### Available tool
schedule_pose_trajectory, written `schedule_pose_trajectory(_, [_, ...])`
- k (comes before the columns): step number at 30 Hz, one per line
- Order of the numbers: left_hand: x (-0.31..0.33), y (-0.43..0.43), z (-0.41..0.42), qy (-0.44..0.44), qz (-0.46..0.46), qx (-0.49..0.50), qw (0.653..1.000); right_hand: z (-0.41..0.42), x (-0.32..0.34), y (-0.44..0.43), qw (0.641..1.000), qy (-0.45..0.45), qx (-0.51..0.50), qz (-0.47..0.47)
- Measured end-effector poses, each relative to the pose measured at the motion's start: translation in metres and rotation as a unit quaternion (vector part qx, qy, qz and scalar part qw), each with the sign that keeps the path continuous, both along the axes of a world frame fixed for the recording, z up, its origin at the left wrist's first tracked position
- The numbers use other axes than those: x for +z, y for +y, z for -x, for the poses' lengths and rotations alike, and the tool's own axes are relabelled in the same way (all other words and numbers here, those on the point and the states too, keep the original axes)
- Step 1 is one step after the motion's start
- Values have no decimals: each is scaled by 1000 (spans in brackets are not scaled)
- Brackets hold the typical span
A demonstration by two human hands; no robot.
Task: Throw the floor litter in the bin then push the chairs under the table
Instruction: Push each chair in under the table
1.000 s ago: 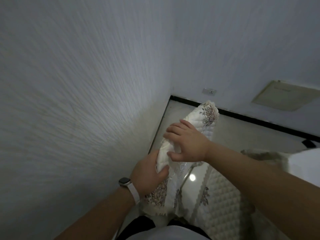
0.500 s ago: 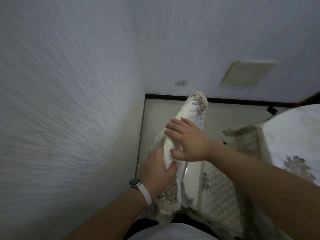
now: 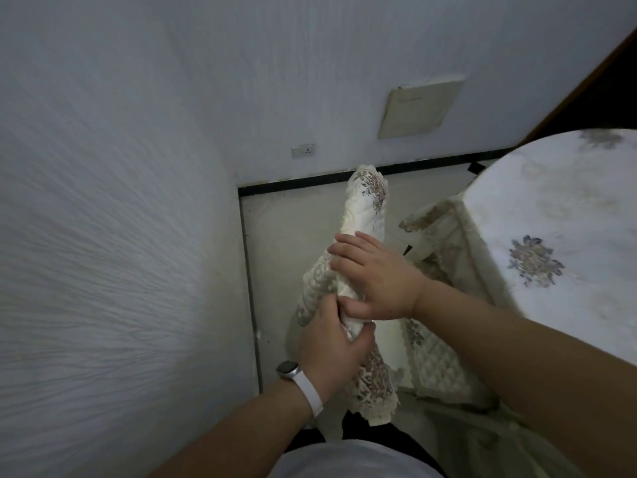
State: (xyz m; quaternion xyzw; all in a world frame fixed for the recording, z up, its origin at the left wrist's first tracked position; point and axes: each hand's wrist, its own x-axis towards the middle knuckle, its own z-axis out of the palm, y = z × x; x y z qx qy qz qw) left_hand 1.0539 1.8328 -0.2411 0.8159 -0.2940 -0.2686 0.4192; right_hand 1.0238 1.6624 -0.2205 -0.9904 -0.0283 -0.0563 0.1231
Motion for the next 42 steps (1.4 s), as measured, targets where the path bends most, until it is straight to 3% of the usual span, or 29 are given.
schedule_pose_trajectory(12, [-7,-11,11,48,25,-89,995,32,2,-14,999,29,-17,20])
schedule_pose_trajectory(19, [5,-8,-34,-66,-24,-212,975,34,-2,-21,999,37,-2,8])
schedule_pose_trajectory(24, [16,-23,-87,-182,1,-176,968,39,-4,-20,998,44,-20,-30])
schedule_pose_trajectory(27, [26,-43,-107,-239,11,-217,946,40,-5,-11,996,21,-54,-67])
schedule_pose_trajectory(31, [34,-81,-127,-325,36,-368,870,53,-13,5,973,-14,-156,-167])
schedule_pose_trajectory(35, [35,-130,-153,-391,43,-564,726,63,-19,15,931,1,-262,-256])
schedule_pose_trajectory(38, [30,-165,-168,-417,67,-659,623,62,-15,19,911,17,-304,-280])
schedule_pose_trajectory(40, [24,-183,-176,-422,115,-690,577,61,-9,21,895,16,-345,-283])
schedule_pose_trajectory(42, [15,-196,-181,-415,185,-699,552,59,-5,25,862,15,-408,-299])
